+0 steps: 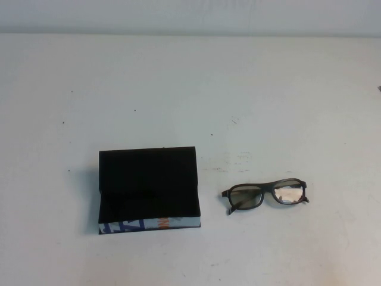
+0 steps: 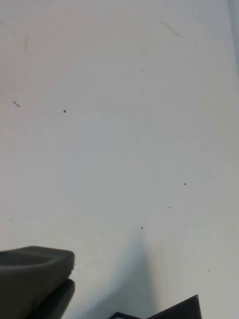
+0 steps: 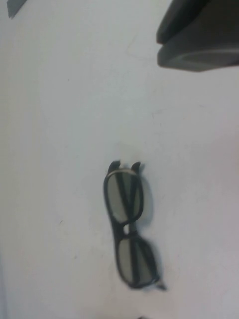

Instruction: Return glasses to glasses case

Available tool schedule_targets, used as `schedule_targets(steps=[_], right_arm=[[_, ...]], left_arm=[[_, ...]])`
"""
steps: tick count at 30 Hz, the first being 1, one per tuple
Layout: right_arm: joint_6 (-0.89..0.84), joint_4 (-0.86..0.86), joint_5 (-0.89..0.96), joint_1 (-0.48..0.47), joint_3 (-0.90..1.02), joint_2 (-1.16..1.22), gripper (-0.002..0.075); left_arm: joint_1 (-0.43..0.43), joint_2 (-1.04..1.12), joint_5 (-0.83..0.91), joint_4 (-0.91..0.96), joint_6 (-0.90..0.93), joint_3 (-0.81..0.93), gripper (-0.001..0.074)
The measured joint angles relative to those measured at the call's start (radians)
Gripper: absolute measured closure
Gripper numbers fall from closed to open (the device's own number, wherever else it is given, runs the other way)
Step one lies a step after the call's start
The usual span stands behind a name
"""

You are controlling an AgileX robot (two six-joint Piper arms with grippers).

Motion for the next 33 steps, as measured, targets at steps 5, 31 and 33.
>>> schedule_targets(steps=[5,31,33], right_arm=[[0.000,0.292,-0.098,0.000,0.000,0.000,0.0739],[-0.311,0.553,0.549,0.000,-0.611,0.697,0.0739],[-0.399,0.552,0.586,0.000,-0.673,0.789,0.0739]], left_arm=[[0.000,0.000,0.000,0.000,0.000,0.000,0.0736],[0.000,0.000,0.000,0.000,0.000,0.000,0.0736],[0.000,0.000,0.000,0.000,0.000,0.000,0.0736]])
